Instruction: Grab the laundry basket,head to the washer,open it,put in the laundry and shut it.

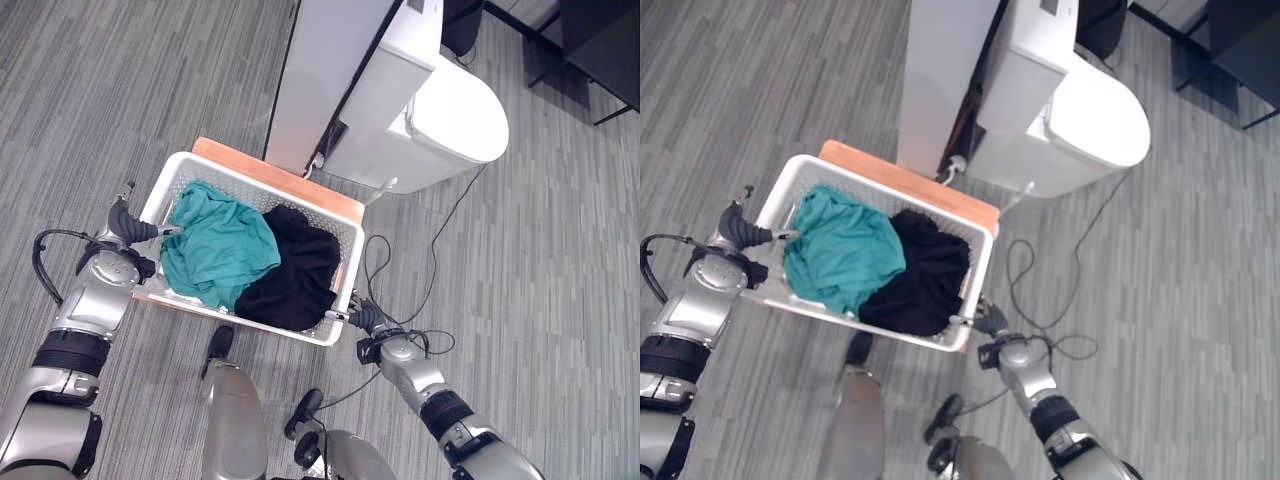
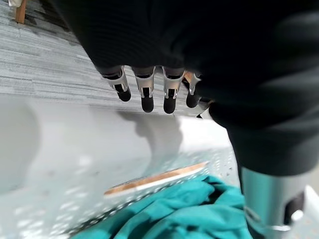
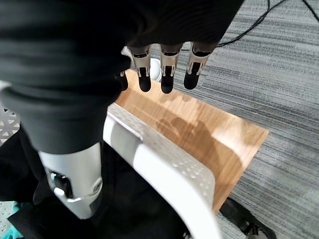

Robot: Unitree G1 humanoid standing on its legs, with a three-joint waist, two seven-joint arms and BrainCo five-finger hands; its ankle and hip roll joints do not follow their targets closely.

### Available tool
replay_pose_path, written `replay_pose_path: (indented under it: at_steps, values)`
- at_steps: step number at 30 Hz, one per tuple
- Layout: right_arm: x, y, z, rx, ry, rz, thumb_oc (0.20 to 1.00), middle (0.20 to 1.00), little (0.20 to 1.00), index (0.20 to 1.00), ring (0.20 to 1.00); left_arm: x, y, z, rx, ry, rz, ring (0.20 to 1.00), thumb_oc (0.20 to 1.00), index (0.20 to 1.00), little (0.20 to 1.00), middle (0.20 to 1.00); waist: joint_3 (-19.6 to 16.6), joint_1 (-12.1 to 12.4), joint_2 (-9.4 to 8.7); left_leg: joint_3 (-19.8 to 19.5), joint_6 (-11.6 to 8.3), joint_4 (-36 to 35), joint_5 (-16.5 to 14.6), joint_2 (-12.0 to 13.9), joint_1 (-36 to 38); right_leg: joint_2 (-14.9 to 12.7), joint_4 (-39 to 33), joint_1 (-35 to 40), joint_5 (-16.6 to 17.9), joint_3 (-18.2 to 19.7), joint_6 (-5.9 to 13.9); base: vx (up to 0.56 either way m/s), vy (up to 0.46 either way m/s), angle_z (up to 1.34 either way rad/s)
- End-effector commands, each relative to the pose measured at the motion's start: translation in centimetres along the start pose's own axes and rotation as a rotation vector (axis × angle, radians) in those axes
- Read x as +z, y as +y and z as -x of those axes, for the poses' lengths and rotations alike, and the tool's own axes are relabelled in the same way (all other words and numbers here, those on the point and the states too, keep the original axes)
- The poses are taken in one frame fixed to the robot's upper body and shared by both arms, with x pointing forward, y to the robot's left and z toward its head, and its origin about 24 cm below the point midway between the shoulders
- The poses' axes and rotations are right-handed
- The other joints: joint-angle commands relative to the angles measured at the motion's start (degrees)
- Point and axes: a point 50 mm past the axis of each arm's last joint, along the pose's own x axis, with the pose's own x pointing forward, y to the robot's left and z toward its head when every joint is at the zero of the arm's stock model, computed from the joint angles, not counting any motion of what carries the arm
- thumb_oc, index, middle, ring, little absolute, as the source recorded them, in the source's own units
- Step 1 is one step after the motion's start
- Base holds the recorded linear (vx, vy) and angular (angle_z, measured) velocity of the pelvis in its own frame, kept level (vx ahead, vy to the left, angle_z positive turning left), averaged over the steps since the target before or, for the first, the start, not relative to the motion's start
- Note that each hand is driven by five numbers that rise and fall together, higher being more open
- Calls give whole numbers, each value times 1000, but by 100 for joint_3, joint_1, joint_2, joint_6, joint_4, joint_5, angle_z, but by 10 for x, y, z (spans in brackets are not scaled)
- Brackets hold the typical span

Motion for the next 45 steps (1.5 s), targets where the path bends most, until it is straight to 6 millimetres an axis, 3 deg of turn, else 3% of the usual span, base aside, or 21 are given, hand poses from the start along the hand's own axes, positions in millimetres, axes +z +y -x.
replay_pose_path:
  at_steps: [1,3,4,5,8,16,21,22,23,25,28,29,31,32,33,34,45]
  values:
    - [21,-9,-1,-61,-77,-69,1000,1000,1000,1000,1000,22,2,-8,37,-64,24,1000,1000,1000,1000,1000,-17,131,291,49,364,-1239,8,123,1039,-387,505,-212,-16,5,317,55,-35,1]
    - [42,-8,-5,-80,-135,-89,1000,1000,1000,1000,1000,31,-2,-11,33,-80,35,1000,1000,1000,1000,1000,-22,146,313,28,374,-1213,12,106,928,-384,460,-268,23,-10,318,-15,-7,1]
    - [46,-7,-7,-79,-145,-97,1000,1000,1000,1000,1000,33,-4,-11,31,-85,41,1000,1000,1000,1000,1000,1,161,314,43,408,-1160,121,54,827,-429,442,-327,121,-67,276,0,0,0]
    - [50,-4,-8,-75,-150,-96,1000,1000,1000,1000,1000,32,-4,-11,30,-85,43,1000,1000,1000,1000,1000,-33,164,333,14,381,-1158,-17,102,869,-380,448,-296,43,-6,310,-3,3,-4]
    - [62,0,-11,-69,-171,-68,1000,1000,1000,1000,1000,33,-11,-9,10,-94,60,1000,1000,1000,1000,1000,-33,177,345,21,387,-1096,-42,100,809,-382,433,-325,65,-2,299,18,-4,-4]
    - [75,11,-25,-65,-115,-14,1000,1000,1000,1000,1000,51,-25,-11,-34,-118,116,1000,1000,1000,1000,1000,49,156,387,-43,384,-1072,8,50,659,-361,412,-418,113,-11,257,-1,2,0]
    - [70,20,-25,-44,-86,-45,1000,1000,1000,1000,1000,52,-28,-10,-44,-120,140,1000,1000,1000,1000,1000,88,129,415,-115,382,-1029,22,39,556,-354,432,-472,92,-21,234,0,0,0]
    - [66,25,-24,-26,-73,-62,1000,1000,1000,1000,1000,51,-31,-8,-62,-126,137,708,708,708,708,708,111,136,437,-142,383,-1017,27,26,524,-348,444,-488,84,-34,227,0,5,4]
    - [66,26,-24,-26,-72,-62,1000,1000,1000,1000,1000,51,-31,-8,-62,-126,137,620,620,620,620,620,105,131,437,-144,383,-1014,26,26,521,-348,445,-490,83,-35,227,-1,7,5]
    - [64,29,-24,-13,-63,-80,1000,1000,1000,1000,1000,49,-32,-7,-67,-120,137,373,373,373,373,373,121,133,455,-163,383,-1008,34,20,495,-349,450,-518,83,-35,221,1,3,2]
    - [61,35,-22,19,-53,-112,1000,1000,1000,1000,1000,46,-32,-7,-84,-116,75,200,200,200,200,200,141,138,477,-183,387,-1026,52,11,452,-354,460,-558,98,-49,226,0,0,0]
    - [61,35,-22,21,-52,-122,1000,1000,1000,1000,1000,47,-31,-7,-83,-119,62,200,200,200,200,200,147,139,481,-189,389,-1030,55,4,440,-355,459,-569,101,-56,229,0,0,0]
    - [64,34,-22,28,-60,-130,686,686,686,686,686,50,-27,-8,-82,-147,-7,200,200,200,200,200,163,145,488,-220,392,-1042,57,-3,413,-357,459,-600,100,-65,232,0,0,0]
    - [65,34,-22,31,-68,-136,583,583,583,583,583,51,-24,-7,-79,-160,-43,200,200,200,200,200,171,148,484,-229,391,-1048,58,-4,402,-361,454,-610,98,-69,235,0,0,0]
    - [67,33,-21,40,-81,-128,297,297,297,297,297,48,-24,-7,-80,-157,-90,200,200,200,200,200,177,147,484,-241,394,-1082,74,-17,387,-364,450,-632,102,-69,237,0,0,0]
    - [67,33,-21,40,-81,-128,200,200,200,200,200,48,-24,-7,-80,-157,-90,200,200,200,200,200,175,146,484,-242,394,-1084,76,-18,386,-365,450,-634,102,-71,238,0,0,0]
    - [75,11,-14,-43,-174,-122,200,200,200,200,200,34,-37,0,-88,-145,-83,200,200,200,200,200,193,86,546,-293,428,-1411,221,-67,396,-447,489,-732,84,-183,268,7,9,4]
